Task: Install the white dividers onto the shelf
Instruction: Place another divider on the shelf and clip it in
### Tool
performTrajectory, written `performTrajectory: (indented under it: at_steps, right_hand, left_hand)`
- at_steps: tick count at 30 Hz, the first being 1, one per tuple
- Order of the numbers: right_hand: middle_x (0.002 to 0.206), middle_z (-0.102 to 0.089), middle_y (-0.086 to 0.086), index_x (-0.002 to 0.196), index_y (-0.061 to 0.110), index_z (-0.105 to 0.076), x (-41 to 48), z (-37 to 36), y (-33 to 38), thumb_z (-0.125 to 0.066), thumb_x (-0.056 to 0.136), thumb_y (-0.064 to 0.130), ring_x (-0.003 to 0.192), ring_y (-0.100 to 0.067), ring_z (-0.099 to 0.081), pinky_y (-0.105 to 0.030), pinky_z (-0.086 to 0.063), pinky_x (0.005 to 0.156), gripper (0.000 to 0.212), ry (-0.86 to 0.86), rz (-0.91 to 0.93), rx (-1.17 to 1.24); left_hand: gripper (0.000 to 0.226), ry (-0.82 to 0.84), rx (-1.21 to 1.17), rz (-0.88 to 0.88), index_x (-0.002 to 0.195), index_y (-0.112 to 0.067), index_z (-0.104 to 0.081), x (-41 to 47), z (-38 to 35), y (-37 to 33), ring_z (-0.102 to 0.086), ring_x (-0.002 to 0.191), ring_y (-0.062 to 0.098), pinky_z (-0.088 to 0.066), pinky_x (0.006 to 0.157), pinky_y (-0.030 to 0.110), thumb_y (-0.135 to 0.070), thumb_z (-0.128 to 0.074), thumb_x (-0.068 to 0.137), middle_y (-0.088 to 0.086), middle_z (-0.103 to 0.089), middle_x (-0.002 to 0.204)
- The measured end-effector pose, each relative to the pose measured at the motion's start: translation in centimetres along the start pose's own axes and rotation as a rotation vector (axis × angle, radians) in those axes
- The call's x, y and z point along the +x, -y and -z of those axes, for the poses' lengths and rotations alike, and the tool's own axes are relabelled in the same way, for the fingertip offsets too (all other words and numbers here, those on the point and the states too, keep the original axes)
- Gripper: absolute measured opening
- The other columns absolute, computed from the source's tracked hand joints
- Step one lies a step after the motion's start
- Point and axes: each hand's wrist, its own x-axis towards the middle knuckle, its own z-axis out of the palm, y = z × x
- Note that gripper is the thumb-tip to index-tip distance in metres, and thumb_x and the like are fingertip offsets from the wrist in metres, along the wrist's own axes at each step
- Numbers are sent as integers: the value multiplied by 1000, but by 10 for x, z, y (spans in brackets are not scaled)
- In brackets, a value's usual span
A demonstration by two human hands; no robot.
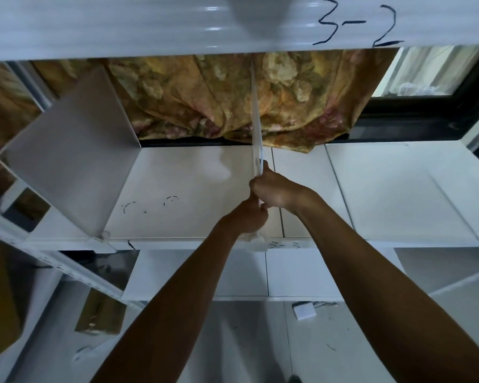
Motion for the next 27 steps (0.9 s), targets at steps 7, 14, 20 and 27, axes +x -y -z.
performTrajectory:
  at_steps: [7,14,20,27]
  right_hand:
    - [122,-52,-12,154,17,-19,-7,-8,0,-41,89,7,101,-31,-63,-54,-56,93,70,-13,-17,169]
    - [115,-61,-10,143,24,-33,-14,-12,0,-42,84,17,108,-33,-62,-43,-62,75,59,-42,-8,223]
    - [128,-55,-7,153,21,-21,-28,-26,-18,-59,87,20,112,-30,-60,-41,-60,84,76,-61,-73,220]
    - [113,-66,-30,142,5,-39,-51,-36,-100,-56,88,4,89,-39,-64,-50,-54,83,56,-218,-191,363]
  left_hand:
    - [64,-24,18,-37,158,-12,1,-7,-5,6,-66,75,28,-40,55,28,-28,-30,105,32,-65,107]
    - [65,-46,157,-19,159,-20,5,-35,-18,14,-58,120,40,-46,102,46,-49,-15,105,25,-45,148]
    - [55,-54,629,-133,159,-18,-14,-61,-23,29,-53,124,40,-44,98,45,-36,-17,107,20,-51,142]
    - [63,-107,617,-258,109,-5,-68,-61,-56,33,-64,107,33,-46,87,35,-48,-22,105,18,-69,115]
